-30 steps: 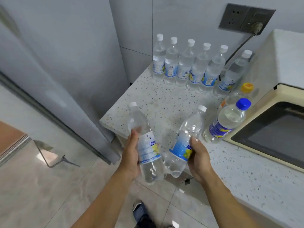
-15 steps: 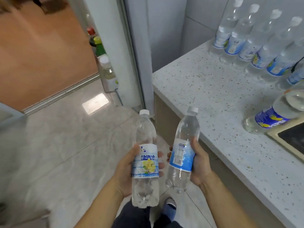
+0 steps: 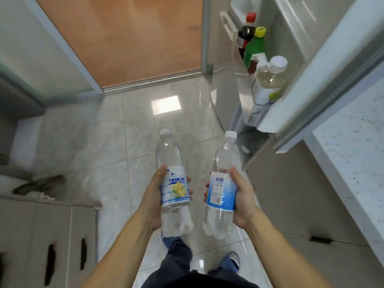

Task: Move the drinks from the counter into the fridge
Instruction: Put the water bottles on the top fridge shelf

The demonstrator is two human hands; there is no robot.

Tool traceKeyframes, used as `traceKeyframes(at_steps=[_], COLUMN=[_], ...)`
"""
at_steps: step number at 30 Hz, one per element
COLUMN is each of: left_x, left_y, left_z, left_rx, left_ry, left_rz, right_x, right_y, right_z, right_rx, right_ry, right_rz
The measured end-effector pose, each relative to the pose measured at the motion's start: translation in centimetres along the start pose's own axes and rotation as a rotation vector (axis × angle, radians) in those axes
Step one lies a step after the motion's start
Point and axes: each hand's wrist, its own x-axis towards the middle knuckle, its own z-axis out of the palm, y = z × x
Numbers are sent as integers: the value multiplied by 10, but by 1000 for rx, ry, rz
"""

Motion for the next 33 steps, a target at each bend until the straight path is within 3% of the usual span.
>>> traceKeyframes(at_steps=[8,12,21,33], left_x=[16,34,121,260], left_y=[88,119,193,349], left_z=[-90,-110,-103,-42], left_rx=[-105,-50,115,233], left_ry=[-35,-5,103,149], left_rz=[135,157,112,154], right_x=[67,96,197,357], right_y=[0,-9,-58,-190], right_z=[115,146,175,208], right_rx=[-57,-61,13,43], right_ry=[-78,-100,-42,-26], right_rz=[53,67,139,96])
